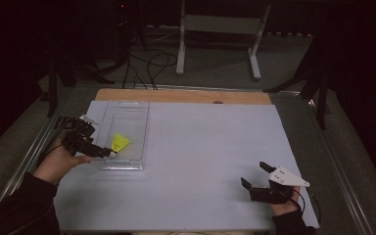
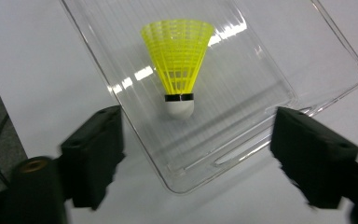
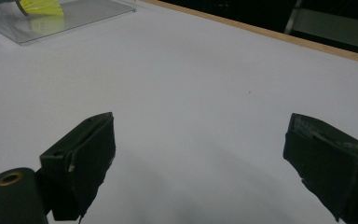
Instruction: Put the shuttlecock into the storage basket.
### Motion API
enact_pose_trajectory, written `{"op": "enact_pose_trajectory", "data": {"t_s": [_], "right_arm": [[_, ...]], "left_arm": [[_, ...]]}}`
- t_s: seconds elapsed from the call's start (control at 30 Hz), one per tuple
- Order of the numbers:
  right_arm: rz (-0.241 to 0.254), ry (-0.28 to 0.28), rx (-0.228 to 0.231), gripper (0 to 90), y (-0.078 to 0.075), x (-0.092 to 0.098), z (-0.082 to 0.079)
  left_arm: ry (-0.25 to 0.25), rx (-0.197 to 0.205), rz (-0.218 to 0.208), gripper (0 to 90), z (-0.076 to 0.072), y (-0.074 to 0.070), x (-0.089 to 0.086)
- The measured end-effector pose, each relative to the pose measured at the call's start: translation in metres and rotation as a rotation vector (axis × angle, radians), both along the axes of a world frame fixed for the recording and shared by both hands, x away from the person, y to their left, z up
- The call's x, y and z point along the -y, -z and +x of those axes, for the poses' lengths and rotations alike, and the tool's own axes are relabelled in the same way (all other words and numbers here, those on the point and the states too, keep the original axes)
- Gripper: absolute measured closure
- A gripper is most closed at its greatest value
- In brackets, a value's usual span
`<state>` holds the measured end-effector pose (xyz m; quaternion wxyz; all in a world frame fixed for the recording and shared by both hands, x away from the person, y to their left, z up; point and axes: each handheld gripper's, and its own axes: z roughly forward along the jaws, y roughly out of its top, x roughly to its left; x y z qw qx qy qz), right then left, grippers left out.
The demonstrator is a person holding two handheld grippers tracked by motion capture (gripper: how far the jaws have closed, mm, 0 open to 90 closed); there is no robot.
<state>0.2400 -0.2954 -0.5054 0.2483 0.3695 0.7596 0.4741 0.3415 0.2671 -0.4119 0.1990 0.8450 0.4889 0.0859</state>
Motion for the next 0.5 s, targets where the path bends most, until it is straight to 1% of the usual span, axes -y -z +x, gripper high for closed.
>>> {"op": "enact_pose_trajectory", "data": {"t_s": [0.03, 0.1, 0.17, 0.23, 0.27, 0.33, 0.43, 0.5], "right_arm": [[0.0, 0.0, 0.0, 9.2, 0.0, 0.0, 0.0], [0.0, 0.0, 0.002, 9.1, -0.0001, -0.0001, -0.0001], [0.0, 0.0, 0.001, 9.1, 0.0, -0.0001, 0.0], [-0.001, 0.001, 0.001, 9.1, 0.0001, 0.0001, 0.0001], [-0.002, 0.001, 0.001, 9.1, 0.0001, 0.0001, 0.0003], [-0.002, 0.001, 0.002, 9.1, -0.0001, -0.0001, 0.0], [-0.003, 0.001, 0.005, 9.1, -0.0006, -0.0001, -0.0006], [-0.001, 0.001, 0.003, 9.1, -0.0004, 0.0001, -0.0005]], "left_arm": [[-0.005, 0.008, 0.0, 15.9, -0.0003, -0.0004, 0.0011], [0.004, 0.0, -0.013, 14.9, -0.0007, -0.0019, 0.0021], [0.022, -0.018, -0.047, 4.5, -0.0002, -0.004, 0.0014], [0.029, -0.015, -0.055, 3.9, 0.0003, -0.005, 0.0015], [0.032, -0.022, -0.062, 3.0, 0.0008, -0.0048, 0.0015], [0.054, -0.025, -0.071, 1.0, 0.001, -0.0048, 0.0023], [0.055, 0.001, -0.058, 0.1, -0.0004, -0.0066, 0.0058], [0.064, 0.009, -0.062, 0.0, -0.0007, -0.0091, 0.0081]]}}
